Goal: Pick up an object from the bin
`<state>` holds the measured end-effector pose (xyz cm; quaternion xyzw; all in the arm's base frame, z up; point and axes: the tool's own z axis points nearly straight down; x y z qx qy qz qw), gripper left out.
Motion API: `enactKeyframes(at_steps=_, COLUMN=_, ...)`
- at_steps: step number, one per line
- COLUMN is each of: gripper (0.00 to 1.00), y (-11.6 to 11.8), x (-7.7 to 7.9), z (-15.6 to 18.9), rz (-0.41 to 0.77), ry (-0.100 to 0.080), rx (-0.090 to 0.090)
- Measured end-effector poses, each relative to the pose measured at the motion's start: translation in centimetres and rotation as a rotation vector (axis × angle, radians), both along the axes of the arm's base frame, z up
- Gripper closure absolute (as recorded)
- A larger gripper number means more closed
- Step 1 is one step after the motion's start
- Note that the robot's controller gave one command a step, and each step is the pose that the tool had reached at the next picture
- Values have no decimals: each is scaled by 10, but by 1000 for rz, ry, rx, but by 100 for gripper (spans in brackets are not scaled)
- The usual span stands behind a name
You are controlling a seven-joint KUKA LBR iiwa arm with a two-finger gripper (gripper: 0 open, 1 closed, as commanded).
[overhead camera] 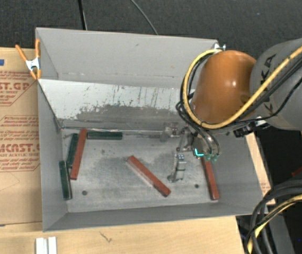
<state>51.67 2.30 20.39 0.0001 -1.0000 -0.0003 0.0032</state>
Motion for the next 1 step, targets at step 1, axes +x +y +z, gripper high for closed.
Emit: enactKeyframes(at_steps=1, gripper=0, y=0, x=2, z=3, rz=0, ry=-8, rx=0)
